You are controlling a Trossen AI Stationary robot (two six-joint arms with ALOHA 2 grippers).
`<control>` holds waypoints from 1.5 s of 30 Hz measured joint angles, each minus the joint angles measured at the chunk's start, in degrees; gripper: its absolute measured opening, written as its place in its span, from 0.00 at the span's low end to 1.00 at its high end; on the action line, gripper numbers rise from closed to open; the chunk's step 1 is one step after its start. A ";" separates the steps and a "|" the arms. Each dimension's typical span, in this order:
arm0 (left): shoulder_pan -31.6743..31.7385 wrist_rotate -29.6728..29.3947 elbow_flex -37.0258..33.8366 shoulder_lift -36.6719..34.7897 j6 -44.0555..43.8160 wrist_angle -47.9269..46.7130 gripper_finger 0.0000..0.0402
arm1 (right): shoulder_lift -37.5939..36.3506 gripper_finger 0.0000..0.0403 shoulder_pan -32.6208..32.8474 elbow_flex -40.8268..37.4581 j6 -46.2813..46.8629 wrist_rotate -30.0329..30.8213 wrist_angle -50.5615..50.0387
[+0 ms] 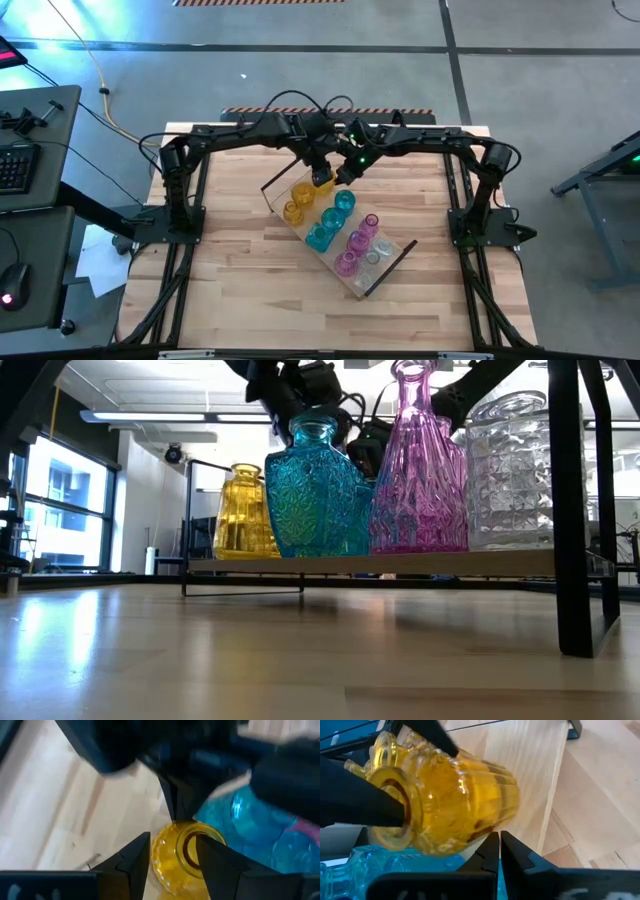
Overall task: Sort vases onto shelf
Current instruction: Put the yellow crystal vase on the shelf, then adjust the yellow crystal vases
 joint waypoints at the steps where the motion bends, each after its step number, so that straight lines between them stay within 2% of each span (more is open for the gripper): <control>1: 0.16 -0.05 0.62 0.00 0.15 0.08 0.38 | -0.03 0.00 0.01 0.01 0.03 0.00 0.08; 19: 1.38 -0.16 0.87 -0.61 0.60 -1.66 0.38 | -0.02 0.00 0.31 -0.06 0.09 0.35 -0.15; 31: 1.93 -1.77 0.89 -9.59 0.83 -1.12 0.38 | 0.07 0.00 -0.54 -0.15 0.65 2.83 -0.27; 41: -3.65 -3.92 0.91 -19.25 -0.66 -16.48 0.38 | 0.07 0.00 -0.57 -0.19 0.48 4.19 -1.49; 45: -6.94 -8.94 0.40 -24.42 -3.10 -22.93 0.38 | 0.07 0.00 -0.57 -0.19 0.45 4.20 -1.52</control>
